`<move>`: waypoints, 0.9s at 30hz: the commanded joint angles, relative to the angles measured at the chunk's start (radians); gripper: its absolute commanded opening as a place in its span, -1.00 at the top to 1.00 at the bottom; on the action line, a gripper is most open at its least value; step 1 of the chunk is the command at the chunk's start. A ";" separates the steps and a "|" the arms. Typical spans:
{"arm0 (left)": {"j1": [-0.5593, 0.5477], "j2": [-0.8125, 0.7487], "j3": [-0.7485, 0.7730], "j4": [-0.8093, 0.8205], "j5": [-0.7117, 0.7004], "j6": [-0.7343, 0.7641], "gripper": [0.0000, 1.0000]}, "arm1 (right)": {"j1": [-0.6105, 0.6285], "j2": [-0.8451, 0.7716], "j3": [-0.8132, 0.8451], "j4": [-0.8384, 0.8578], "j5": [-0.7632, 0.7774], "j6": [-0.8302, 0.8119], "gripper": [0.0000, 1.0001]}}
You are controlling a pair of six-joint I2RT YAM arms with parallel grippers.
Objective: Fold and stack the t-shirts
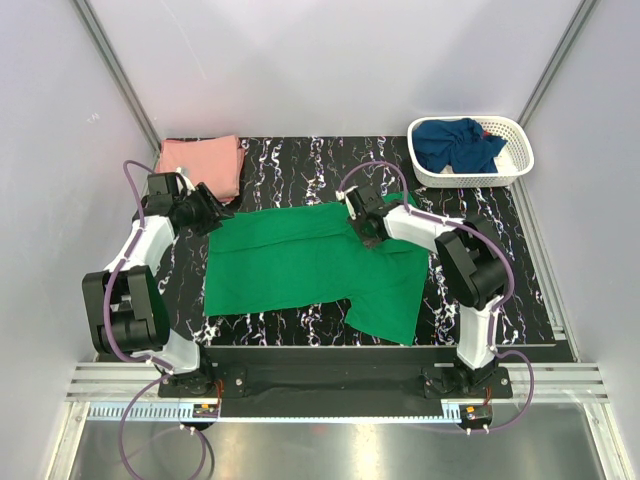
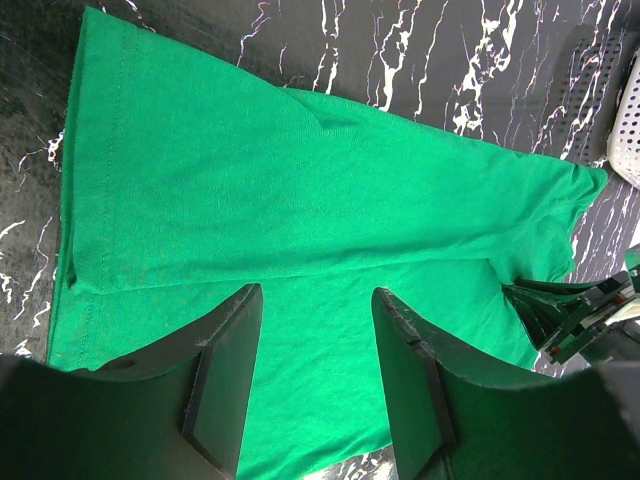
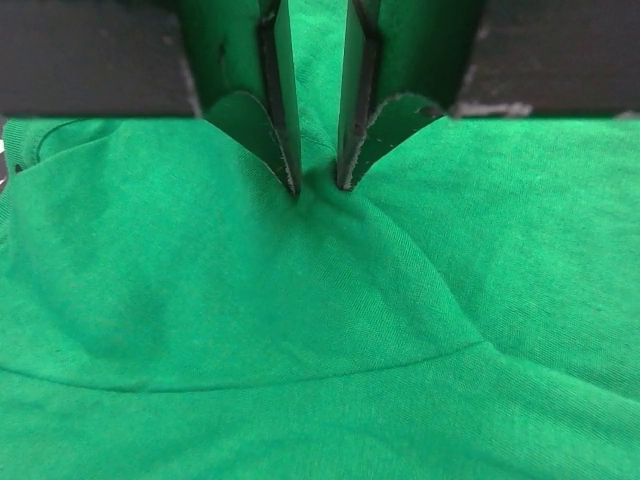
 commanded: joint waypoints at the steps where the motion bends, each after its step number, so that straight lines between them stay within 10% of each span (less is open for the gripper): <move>1: 0.000 -0.008 0.022 0.029 0.000 0.014 -0.07 | 0.009 0.017 0.029 0.013 0.027 -0.017 0.49; 5: 0.000 -0.006 0.018 0.035 0.003 0.013 -0.07 | 0.010 0.008 0.061 -0.023 0.028 -0.012 0.99; 19: 0.000 0.000 0.011 0.040 0.011 0.008 -0.07 | -0.026 0.083 0.294 -0.407 -0.295 0.042 1.00; 27: 0.000 0.006 0.011 0.038 0.014 0.010 -0.08 | -0.123 0.092 0.313 -0.347 -0.332 0.129 0.92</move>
